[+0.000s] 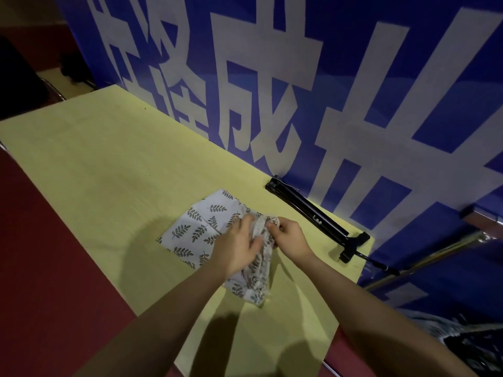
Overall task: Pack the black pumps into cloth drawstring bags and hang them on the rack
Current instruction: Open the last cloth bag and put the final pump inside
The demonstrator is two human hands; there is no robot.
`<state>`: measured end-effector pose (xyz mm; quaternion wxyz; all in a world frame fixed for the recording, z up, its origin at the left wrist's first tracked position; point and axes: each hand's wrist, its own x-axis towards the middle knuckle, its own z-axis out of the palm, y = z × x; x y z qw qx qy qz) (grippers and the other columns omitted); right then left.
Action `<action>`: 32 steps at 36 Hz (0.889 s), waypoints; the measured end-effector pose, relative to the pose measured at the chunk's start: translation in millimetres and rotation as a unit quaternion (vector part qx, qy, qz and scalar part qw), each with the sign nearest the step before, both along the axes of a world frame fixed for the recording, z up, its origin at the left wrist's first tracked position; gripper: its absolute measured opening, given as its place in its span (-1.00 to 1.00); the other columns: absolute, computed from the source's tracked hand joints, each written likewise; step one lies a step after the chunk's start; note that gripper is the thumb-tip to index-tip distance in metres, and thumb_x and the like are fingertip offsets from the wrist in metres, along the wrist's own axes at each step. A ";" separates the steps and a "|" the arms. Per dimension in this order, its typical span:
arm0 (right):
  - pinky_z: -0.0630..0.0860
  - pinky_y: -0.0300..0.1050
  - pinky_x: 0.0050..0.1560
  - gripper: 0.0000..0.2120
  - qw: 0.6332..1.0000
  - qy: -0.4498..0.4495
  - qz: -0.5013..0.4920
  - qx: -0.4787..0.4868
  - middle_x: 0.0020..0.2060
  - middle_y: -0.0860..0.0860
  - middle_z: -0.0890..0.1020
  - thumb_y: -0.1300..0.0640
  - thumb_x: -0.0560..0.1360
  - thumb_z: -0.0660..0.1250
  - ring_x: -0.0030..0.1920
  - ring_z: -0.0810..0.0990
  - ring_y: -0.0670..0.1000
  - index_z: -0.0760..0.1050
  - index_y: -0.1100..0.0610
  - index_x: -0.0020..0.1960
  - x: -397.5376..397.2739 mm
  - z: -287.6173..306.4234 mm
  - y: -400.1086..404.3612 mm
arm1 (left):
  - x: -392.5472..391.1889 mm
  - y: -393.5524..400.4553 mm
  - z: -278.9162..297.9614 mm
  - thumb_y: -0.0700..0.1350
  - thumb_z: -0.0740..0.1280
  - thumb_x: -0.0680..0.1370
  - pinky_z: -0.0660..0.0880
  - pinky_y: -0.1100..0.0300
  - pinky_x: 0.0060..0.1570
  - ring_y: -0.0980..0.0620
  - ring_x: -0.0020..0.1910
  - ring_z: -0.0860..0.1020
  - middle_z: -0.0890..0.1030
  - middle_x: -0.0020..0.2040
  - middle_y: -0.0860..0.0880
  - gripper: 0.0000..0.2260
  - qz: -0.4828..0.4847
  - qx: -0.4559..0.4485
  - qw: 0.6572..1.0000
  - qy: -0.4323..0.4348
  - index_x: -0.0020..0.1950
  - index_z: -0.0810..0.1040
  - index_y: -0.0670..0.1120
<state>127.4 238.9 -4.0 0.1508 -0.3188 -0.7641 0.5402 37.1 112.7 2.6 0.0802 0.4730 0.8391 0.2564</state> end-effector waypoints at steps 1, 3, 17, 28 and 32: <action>0.34 -0.27 -0.42 -0.66 1.000 0.005 -0.002 -0.001 -0.49 -0.02 0.43 0.23 0.59 0.22 -0.53 0.37 -0.20 0.39 0.07 -0.35 -1.3 0.2 -0.2 | 3.1 4.1 -0.7 0.09 0.22 0.56 0.48 0.12 -0.20 -0.06 -0.03 0.54 0.50 0.14 -0.08 -0.55 0.007 -0.007 1.000 -0.014 0.37 0.22 -0.06; 0.31 -0.21 -0.39 -0.65 1.000 0.015 -0.004 -0.003 -0.49 -0.01 0.40 0.21 0.59 0.23 -0.50 0.34 -0.16 0.34 0.09 -0.37 -2.9 0.3 1.5 | 8.5 9.1 -0.7 0.13 0.24 0.55 0.45 0.12 -0.19 -0.07 -0.01 0.54 0.50 0.12 -0.09 -0.51 0.018 -0.039 0.999 -0.024 0.36 0.19 -0.07; 0.31 -0.37 -0.35 -0.78 0.997 -0.010 -0.052 0.061 -0.33 0.02 0.55 0.35 0.53 0.20 -0.31 0.46 -0.05 0.52 0.16 -0.21 1.2 -2.1 25.7 | -2.4 5.7 9.7 -0.40 0.13 0.53 0.31 0.20 -0.35 0.01 -0.26 0.40 0.47 0.06 -0.16 -0.70 0.014 -0.014 1.000 -0.020 0.22 0.33 -0.18; 0.47 -0.31 -0.20 -0.82 0.994 0.028 -0.017 -0.102 -0.22 0.02 0.63 0.35 0.53 0.21 -0.21 0.56 -0.10 0.60 0.27 -0.01 -9.8 9.4 23.2 | -40.8 6.2 22.5 -0.42 0.40 0.31 0.43 0.17 -0.40 -0.06 -0.14 0.59 0.29 0.49 -0.15 -0.34 -0.080 -0.189 0.958 0.199 0.41 0.36 -0.21; 0.53 -0.18 -0.07 -0.82 0.994 -0.026 -0.058 -0.084 -0.11 0.01 0.60 0.29 0.56 0.21 -0.11 0.56 -0.01 0.55 0.15 0.06 -8.4 -8.5 28.6 | -50.5 13.8 25.7 -0.43 0.21 0.46 0.39 0.16 -0.26 -0.10 0.09 0.51 -0.08 0.58 -0.07 -0.29 -0.027 -0.217 0.960 0.174 0.54 -0.01 -0.14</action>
